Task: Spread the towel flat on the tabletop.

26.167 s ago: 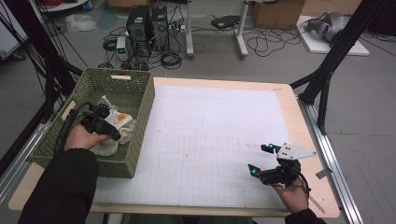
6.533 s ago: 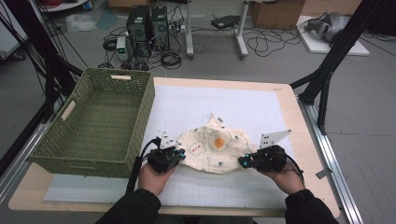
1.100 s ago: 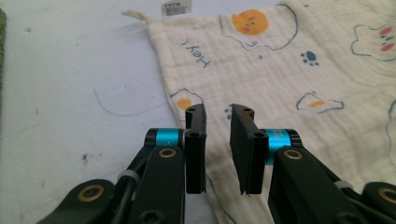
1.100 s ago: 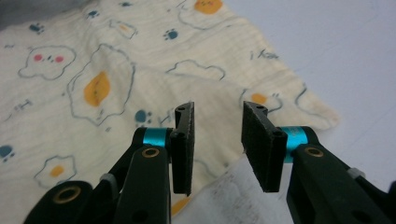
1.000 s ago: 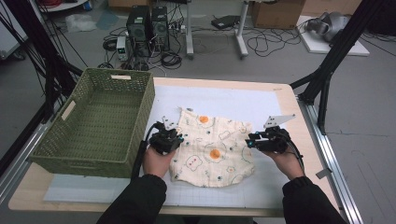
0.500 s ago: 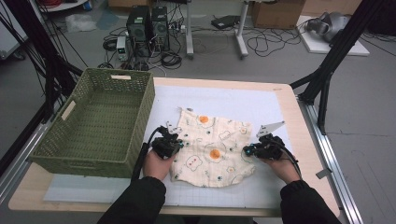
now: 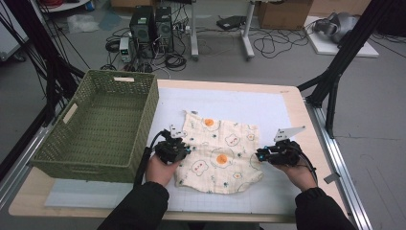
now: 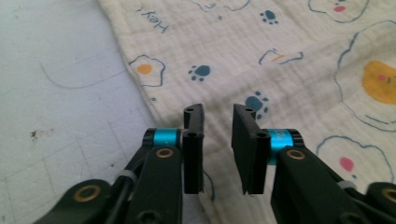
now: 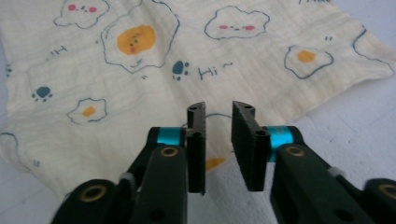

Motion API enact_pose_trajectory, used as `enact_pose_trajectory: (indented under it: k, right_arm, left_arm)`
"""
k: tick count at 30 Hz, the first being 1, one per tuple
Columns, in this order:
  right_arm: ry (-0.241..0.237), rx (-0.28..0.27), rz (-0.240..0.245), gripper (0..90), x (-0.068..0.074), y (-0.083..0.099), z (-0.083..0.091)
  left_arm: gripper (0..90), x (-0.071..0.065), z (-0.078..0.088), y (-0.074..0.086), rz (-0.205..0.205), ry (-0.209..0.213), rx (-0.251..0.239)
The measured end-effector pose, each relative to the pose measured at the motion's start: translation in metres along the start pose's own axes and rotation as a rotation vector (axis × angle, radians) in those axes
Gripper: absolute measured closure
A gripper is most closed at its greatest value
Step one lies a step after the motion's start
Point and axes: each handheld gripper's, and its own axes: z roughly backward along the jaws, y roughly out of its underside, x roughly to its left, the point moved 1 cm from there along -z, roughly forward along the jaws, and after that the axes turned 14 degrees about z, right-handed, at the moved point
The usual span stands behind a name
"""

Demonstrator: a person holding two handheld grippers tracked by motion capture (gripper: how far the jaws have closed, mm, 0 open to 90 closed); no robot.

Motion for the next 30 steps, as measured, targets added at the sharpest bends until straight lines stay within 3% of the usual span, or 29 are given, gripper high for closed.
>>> enact_pose_trajectory:
  k: [2, 5, 7, 9, 14, 16, 20, 23, 27, 30]
  right_arm:
    - [-0.007, 0.006, -0.008, 61.0, 0.002, -0.001, -0.003]
    - [-0.008, 0.04, 0.012, 59.4, 0.005, -0.002, -0.01]
    - [-0.01, 0.057, 0.026, 61.0, 0.007, -0.002, -0.015]
    - [-0.015, 0.082, 0.033, 64.1, 0.007, -0.002, -0.02]
    - [-0.016, 0.078, 0.018, 88.0, 0.002, -0.002, -0.021]
    - [-0.031, 0.081, 0.016, 88.7, 0.0, -0.003, -0.022]
    - [0.009, 0.086, 0.034, 88.9, -0.003, -0.008, -0.019]
    - [0.046, 0.071, 0.018, 88.9, -0.01, -0.012, -0.014]
    - [0.067, 0.074, -0.019, 88.8, -0.02, -0.009, -0.018]
    - [0.065, 0.097, -0.022, 88.7, -0.022, -0.007, -0.027]
  left_arm:
    - [70.1, 0.0, 0.001, 0.002, -0.002, -0.001, 0.007]
    - [66.4, 0.002, -0.002, 0.007, 0.009, 0.008, 0.037]
    - [67.6, 0.001, -0.002, 0.009, 0.003, -0.003, 0.021]
    - [74.7, 0.001, -0.003, 0.009, -0.009, -0.025, 0.012]
    - [87.2, 0.002, -0.005, 0.007, 0.006, -0.022, 0.003]
    - [88.4, 0.001, -0.006, 0.005, 0.01, -0.032, -0.004]
    - [88.8, 0.001, -0.01, -0.001, 0.036, -0.051, -0.035]
    - [88.8, 0.003, -0.012, -0.005, 0.064, -0.052, -0.054]
    - [88.8, 0.004, -0.017, -0.008, 0.074, -0.064, -0.055]
    - [88.4, 0.005, -0.019, -0.007, 0.056, -0.075, -0.035]
